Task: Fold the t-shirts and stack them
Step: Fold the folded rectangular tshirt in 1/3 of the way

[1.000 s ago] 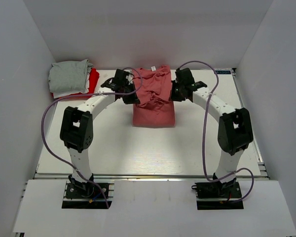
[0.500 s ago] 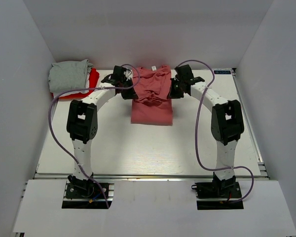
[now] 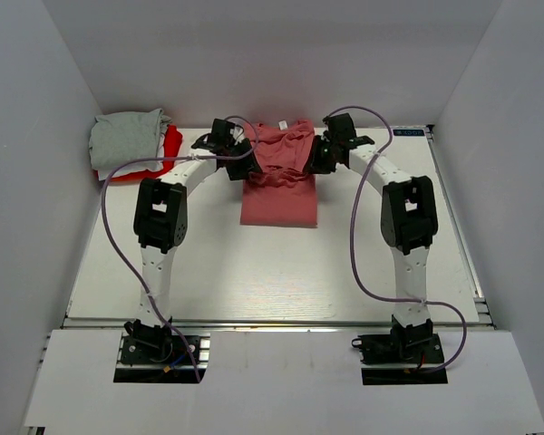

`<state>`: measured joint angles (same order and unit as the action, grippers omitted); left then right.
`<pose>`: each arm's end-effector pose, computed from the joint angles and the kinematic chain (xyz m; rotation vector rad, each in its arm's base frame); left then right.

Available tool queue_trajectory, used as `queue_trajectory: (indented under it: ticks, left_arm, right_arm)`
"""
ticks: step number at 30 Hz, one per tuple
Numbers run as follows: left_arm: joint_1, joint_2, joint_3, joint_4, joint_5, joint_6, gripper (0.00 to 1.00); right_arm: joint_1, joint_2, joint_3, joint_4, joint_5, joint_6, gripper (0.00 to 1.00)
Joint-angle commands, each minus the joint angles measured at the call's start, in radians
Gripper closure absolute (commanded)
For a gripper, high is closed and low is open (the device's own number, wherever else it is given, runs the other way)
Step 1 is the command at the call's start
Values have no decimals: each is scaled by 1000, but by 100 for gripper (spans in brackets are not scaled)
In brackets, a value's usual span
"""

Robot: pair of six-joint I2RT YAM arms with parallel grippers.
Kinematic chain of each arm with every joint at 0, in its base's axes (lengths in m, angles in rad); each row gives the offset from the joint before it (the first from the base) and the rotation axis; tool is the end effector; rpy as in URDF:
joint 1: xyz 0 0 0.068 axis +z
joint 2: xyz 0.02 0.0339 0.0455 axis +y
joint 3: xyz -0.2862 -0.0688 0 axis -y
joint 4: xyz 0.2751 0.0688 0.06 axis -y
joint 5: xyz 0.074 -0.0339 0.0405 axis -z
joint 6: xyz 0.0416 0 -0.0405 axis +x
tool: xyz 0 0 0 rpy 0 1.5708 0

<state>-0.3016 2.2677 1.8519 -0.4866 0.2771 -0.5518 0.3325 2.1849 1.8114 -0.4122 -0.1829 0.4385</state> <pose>0.5220 -0.1743 0.1873 -0.1963 2.5538 -0.6924 0.5119 0.1848 0.2216 0.0364 2.4182 0.5816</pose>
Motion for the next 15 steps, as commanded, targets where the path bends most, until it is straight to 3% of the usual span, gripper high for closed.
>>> queue_trajectory:
  ticks: [1,2,3,5,9,10,11,15]
  left_arm:
    - [24,-11,64,14,-6,-29,36]
    - [24,-11,81,14,-18,-30,30]
    - [36,-11,96,14,-32,-51,14]
    - [48,12,113,28,-44,-76,0]
    - [85,79,213,57,-88,-114,0]
    - [102,99,287,42,-79,-123,0]
    - [102,116,324,23,-52,-123,0]
    - [114,75,314,23,-16,-77,0]
  right_arm:
    - [-18,32,83,36,-46,14,67]
    - [-24,44,92,36,-50,17,65]
    - [-26,59,118,45,-50,23,63]
    - [-38,82,156,52,-35,34,60]
    - [-72,151,273,82,-21,32,31]
    - [-79,157,320,82,-24,31,15]
    - [-90,156,325,84,-42,22,10]
    - [-89,54,220,95,-69,-64,10]
